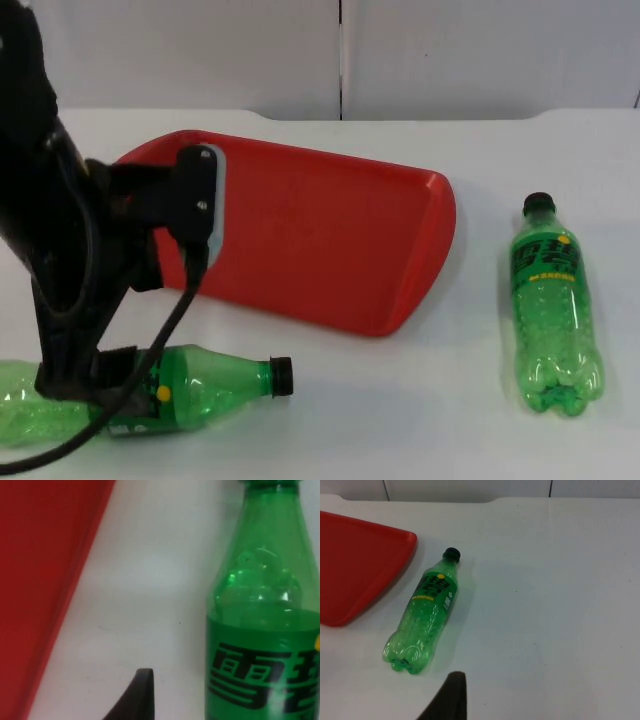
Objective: Place the bottle upright on the tray.
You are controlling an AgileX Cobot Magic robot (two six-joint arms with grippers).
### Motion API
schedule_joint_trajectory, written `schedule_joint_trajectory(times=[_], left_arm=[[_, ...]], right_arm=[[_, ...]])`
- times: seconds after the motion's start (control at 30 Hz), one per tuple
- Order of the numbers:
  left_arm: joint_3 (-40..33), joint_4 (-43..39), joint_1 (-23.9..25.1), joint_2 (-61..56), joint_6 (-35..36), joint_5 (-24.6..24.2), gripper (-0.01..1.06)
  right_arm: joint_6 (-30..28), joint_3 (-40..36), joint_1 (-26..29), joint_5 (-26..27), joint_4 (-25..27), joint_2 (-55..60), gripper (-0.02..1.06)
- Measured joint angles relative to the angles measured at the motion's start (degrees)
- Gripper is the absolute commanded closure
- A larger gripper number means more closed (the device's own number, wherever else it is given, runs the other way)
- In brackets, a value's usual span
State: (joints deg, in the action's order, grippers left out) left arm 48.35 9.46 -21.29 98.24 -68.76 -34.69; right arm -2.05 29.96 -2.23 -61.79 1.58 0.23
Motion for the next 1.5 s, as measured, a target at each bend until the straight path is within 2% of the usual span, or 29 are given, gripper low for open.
schedule_joint_trajectory(times=[0.17, 0.87, 1.5], left_arm=[[-0.9, 0.3, 0.0, 0.7, -1.0, 3.0, 0.00], [-1.1, 3.8, 0.0, 10.1, -2.9, 5.4, 0.00], [-1.1, 4.0, 0.0, 11.2, -4.3, 6.3, 0.00]], right_arm=[[0.0, 0.0, 0.0, 0.0, 0.0, 0.0, 0.03], [0.0, 0.0, 0.0, 0.0, 0.0, 0.0, 0.03], [-0.1, 0.0, 0.0, 0.0, 0.0, 0.0, 0.03]])
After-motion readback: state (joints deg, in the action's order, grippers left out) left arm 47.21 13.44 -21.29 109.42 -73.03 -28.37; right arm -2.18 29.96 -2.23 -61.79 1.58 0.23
